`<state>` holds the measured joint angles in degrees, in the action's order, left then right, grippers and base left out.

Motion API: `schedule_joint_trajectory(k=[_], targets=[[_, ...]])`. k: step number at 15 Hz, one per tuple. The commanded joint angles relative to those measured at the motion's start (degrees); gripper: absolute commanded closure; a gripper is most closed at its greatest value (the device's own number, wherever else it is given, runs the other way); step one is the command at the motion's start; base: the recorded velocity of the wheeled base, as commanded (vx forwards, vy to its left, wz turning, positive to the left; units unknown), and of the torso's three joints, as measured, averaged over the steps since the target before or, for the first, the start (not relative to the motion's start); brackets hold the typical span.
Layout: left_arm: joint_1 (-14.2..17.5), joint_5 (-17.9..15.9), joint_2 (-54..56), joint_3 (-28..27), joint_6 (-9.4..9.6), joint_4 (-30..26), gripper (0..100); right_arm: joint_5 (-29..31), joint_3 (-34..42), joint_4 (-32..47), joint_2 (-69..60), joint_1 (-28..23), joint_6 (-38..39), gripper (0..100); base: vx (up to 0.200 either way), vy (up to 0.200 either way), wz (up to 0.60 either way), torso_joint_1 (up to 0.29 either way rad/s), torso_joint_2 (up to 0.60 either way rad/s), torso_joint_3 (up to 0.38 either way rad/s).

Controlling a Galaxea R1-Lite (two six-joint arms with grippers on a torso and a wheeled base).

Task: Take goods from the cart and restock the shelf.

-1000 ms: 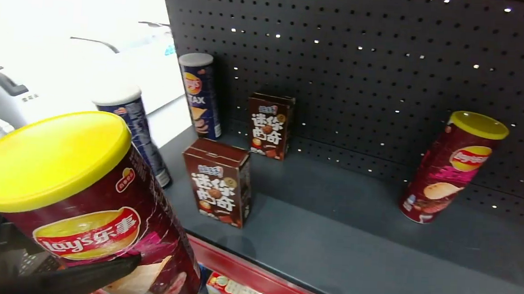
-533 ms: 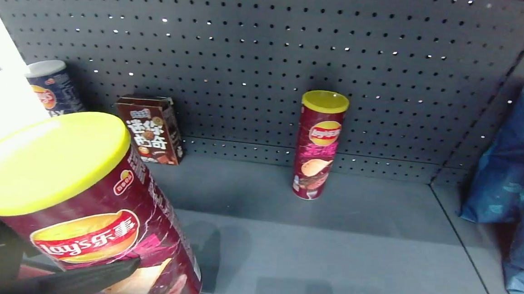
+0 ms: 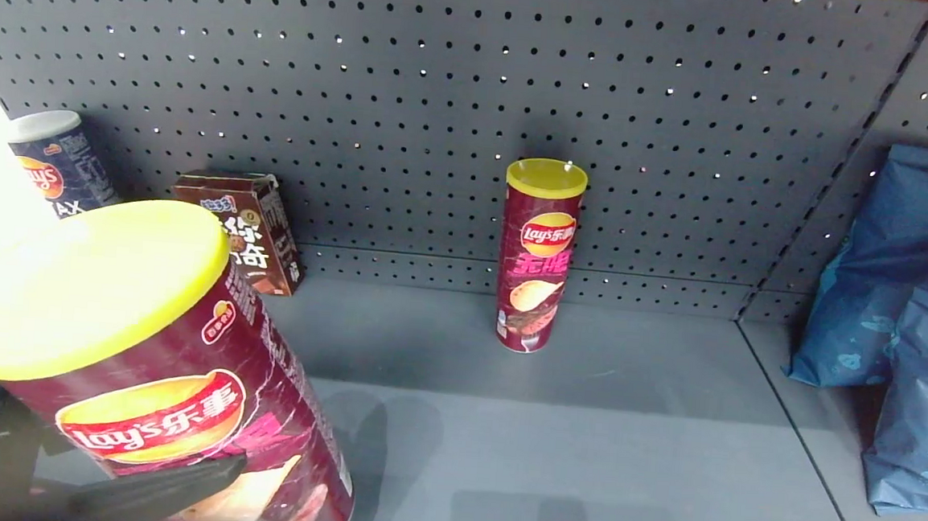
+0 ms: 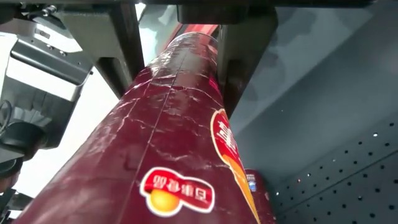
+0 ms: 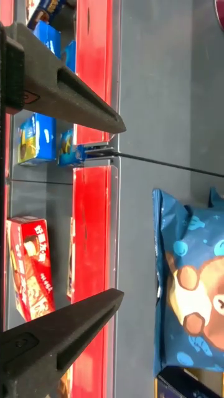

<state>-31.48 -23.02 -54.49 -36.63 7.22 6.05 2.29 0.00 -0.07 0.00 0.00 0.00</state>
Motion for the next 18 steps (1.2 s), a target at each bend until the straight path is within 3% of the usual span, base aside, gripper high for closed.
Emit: schedule_joint_trajectory(k=[1,5,7,18], targets=[[0.01,-0.01,-0.09,0.16,-0.01,0.02,100,-0.01,0.00,-0.01,0.00,0.00,0.00,0,0.000,0.000,0.00,0.000,0.00,0.000],[0.01,0.16,-0.09,1.12,-0.01,0.11,100,-0.01,0.00,-0.01,0.09,0.00,0.00,0,0.000,0.000,0.00,0.000,0.00,0.000],[0.01,0.16,-0.09,1.21,-0.01,0.11,100,-0.01,0.00,-0.01,0.09,0.00,0.00,0,0.000,0.000,-0.60,0.002,0.00,0.000],[0.80,1.13,0.53,2.36,-0.01,0.28,100,-1.68,0.00,0.16,0.97,0.26,-0.62,0,0.000,0.000,0.00,0.000,0.00,0.000]])
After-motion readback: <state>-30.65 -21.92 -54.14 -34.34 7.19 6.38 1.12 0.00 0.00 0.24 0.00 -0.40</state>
